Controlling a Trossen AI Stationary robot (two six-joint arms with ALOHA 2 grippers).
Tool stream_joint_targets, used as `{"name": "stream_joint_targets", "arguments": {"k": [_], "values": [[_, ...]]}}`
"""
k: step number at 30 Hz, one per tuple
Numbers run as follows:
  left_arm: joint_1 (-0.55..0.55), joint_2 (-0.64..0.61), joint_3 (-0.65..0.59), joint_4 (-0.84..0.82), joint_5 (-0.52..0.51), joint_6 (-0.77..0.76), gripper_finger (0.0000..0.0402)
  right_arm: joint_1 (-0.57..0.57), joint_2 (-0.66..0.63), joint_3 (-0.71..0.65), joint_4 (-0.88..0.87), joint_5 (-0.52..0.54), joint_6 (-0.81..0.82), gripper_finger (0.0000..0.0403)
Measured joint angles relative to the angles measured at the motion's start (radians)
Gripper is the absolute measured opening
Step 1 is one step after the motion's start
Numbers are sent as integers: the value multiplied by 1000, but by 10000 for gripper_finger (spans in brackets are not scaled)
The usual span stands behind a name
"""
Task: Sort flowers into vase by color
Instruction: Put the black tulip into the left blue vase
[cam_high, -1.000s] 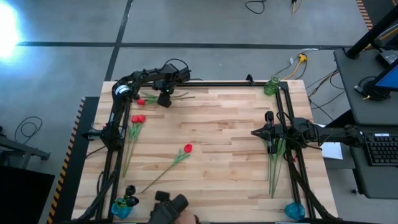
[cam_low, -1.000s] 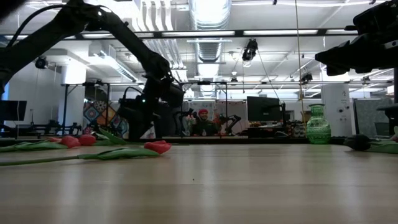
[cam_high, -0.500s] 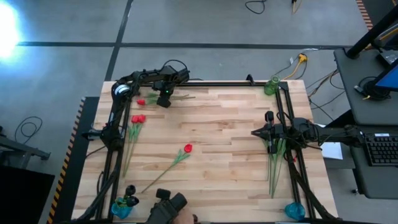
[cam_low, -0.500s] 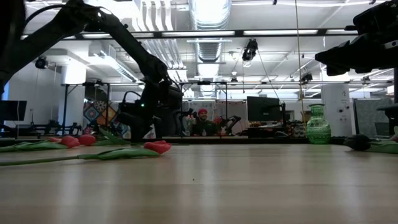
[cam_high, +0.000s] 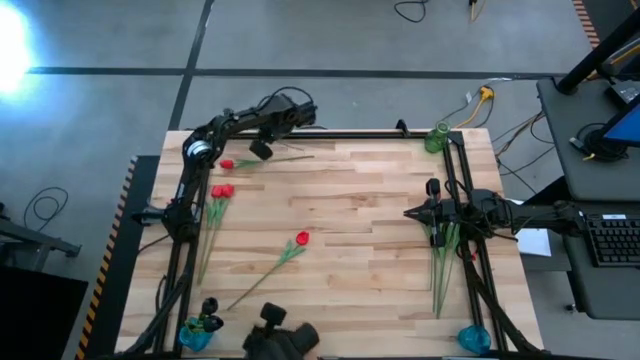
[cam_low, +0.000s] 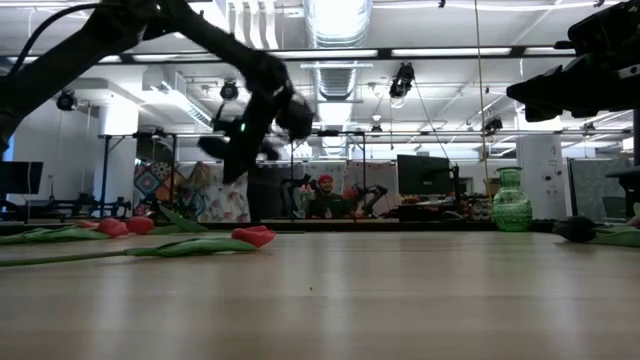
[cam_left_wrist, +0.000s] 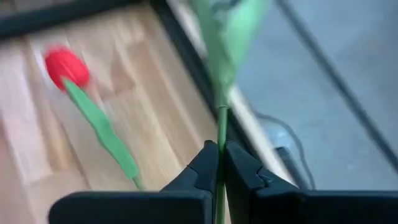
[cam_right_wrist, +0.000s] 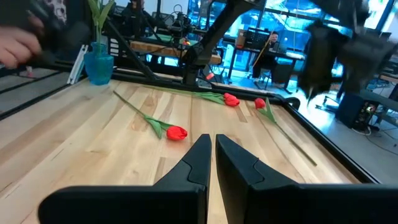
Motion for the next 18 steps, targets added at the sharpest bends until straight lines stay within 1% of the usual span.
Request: {"name": "stream_joint_targets", "arguments": {"k": [3, 5, 8, 13, 18], "values": [[-58, 0, 117, -142, -64, -25, 0, 0, 0, 0, 0, 0, 1, 18], [-99, -8, 157, -125, -97, 18, 0, 0, 0, 0, 0, 0, 0, 18], [-161, -14, 213, -127, -112, 92, 0, 0, 0, 0, 0, 0, 0, 18], [-260, -24, 255, -136, -108, 241, 0, 0, 0, 0, 0, 0, 1, 18], [-379, -39, 235, -135, -183, 255, 0, 0, 0, 0, 0, 0, 0, 18]]}}
